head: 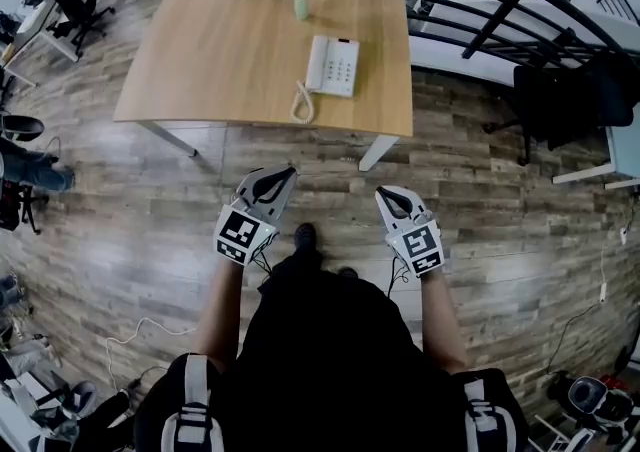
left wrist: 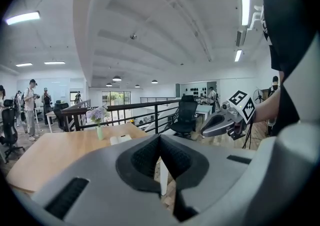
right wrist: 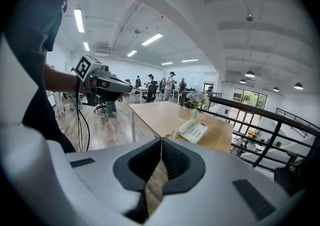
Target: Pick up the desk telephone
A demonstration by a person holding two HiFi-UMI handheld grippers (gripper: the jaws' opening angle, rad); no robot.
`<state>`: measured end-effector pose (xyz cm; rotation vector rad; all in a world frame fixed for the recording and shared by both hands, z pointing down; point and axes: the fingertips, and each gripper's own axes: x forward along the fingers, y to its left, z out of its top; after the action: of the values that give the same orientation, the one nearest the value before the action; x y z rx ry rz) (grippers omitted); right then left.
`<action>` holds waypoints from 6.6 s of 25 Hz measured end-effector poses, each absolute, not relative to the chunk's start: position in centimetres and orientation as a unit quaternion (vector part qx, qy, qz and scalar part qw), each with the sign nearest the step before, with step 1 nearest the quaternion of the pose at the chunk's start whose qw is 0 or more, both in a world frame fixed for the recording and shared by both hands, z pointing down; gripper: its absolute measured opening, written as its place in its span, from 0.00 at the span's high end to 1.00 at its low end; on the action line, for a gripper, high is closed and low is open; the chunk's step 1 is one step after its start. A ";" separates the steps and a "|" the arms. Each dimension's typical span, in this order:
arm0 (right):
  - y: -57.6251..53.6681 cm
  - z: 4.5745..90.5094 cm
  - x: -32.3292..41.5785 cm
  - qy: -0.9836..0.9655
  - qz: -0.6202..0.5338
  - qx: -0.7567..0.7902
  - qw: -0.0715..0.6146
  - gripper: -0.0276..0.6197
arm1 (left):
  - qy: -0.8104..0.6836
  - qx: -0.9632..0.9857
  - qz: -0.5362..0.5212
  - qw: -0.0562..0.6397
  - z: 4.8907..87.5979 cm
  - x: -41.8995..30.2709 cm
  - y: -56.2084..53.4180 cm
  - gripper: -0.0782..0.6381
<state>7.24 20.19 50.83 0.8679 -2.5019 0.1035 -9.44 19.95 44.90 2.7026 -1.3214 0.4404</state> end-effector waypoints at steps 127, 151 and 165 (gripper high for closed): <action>-11.1 57.0 11.5 -0.932 0.097 0.258 0.233 0.92 | -0.516 0.831 0.192 0.078 46.5 -4.4 -6.4 0.86; -12.7 57.9 7.6 -0.915 0.092 0.261 0.292 0.92 | -0.520 0.830 0.170 0.108 48.5 -10.7 -10.0 0.86; -16.0 57.4 4.5 -0.891 0.097 0.321 0.307 0.92 | -0.456 0.869 0.155 0.112 49.7 -13.4 -15.6 0.86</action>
<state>4.51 -16.02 57.37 0.8482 -2.3575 0.2559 -13.36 -15.62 49.66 2.5517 -1.3395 0.4538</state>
